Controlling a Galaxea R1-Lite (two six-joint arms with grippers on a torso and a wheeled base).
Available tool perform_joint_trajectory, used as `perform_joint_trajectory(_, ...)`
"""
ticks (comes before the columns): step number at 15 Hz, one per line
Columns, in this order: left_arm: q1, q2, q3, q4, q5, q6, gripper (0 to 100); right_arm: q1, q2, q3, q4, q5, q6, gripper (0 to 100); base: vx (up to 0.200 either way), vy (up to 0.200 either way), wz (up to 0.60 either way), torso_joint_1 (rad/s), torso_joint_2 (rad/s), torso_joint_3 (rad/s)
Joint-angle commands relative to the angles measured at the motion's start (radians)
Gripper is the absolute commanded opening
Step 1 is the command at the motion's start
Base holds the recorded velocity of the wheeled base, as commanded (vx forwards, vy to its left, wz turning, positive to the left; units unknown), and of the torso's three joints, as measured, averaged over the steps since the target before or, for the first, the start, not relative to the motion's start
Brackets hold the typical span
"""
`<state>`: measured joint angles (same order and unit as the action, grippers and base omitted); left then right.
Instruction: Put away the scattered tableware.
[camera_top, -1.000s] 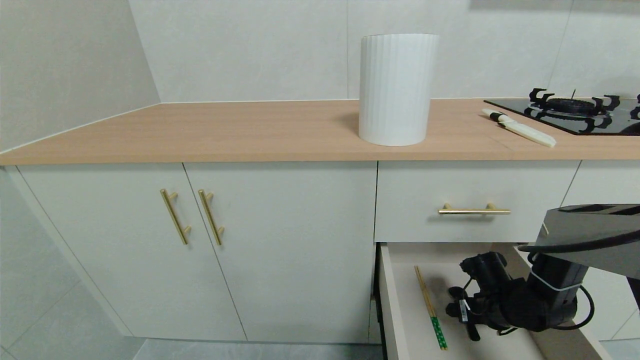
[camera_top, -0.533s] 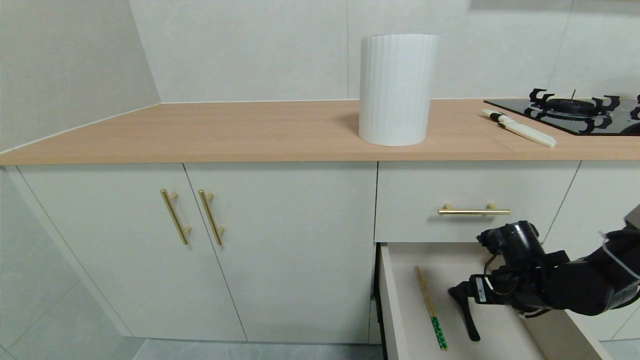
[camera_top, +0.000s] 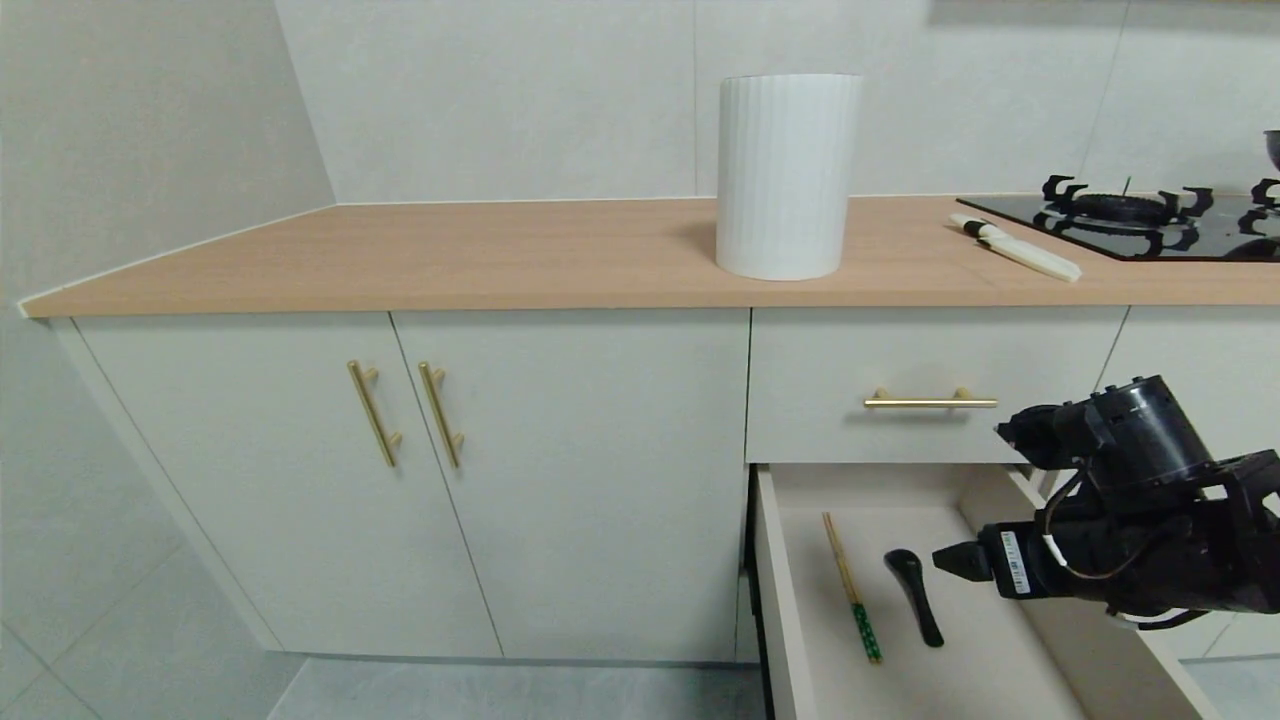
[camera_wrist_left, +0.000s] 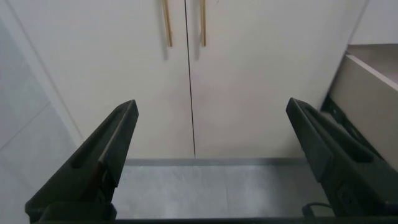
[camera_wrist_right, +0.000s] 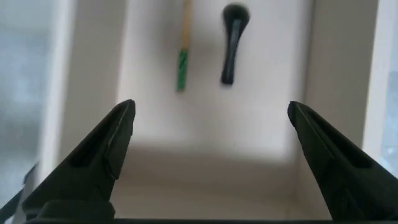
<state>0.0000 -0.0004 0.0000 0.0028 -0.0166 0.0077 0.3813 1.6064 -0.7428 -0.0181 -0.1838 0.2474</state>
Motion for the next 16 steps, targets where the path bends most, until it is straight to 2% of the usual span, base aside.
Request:
perform_joint_trajectory(1, 0.000, 0.000, 0.000, 0.000, 0.000, 0.000, 100, 0.005, -0.051, -0.003, 0.006, 0.001, 0.000, 100, -0.200, 0.000, 0.00, -0.002, 0.00, 0.007)
perform_joint_trajectory(4, 0.000, 0.000, -0.002, 0.000, 0.000, 0.000, 100, 0.034, -0.056, 0.002, 0.072, 0.020, -0.005, 100, -0.200, 0.000, 0.00, 0.004, 0.00, 0.002)
perform_joint_trajectory(6, 0.000, 0.000, 0.000, 0.000, 0.000, 0.000, 100, 0.045, -0.065, 0.005, 0.145, 0.047, -0.050, 100, 0.000, 0.000, 0.00, 0.000, 0.00, 0.000)
perform_joint_trajectory(8, 0.000, 0.000, 0.000, 0.000, 0.000, -0.002, 100, 0.047, -0.117, 0.002, 0.285, 0.178, -0.148, 100, 0.000, 0.000, 0.00, 0.000, 0.00, 0.000)
perform_joint_trajectory(11, 0.000, 0.000, 0.000, 0.000, 0.000, -0.002, 100, 0.047, -0.109, 0.003, 0.428, 0.224, -0.272, 100, 0.000, 0.000, 0.00, 0.000, 0.00, 0.000)
perform_joint_trajectory(16, 0.000, 0.000, 0.000, 0.000, 0.000, -0.002, 100, 0.061, 0.029, 0.010, 0.449, 0.227, -0.304, 100, 0.000, 0.000, 0.00, 0.000, 0.00, 0.000)
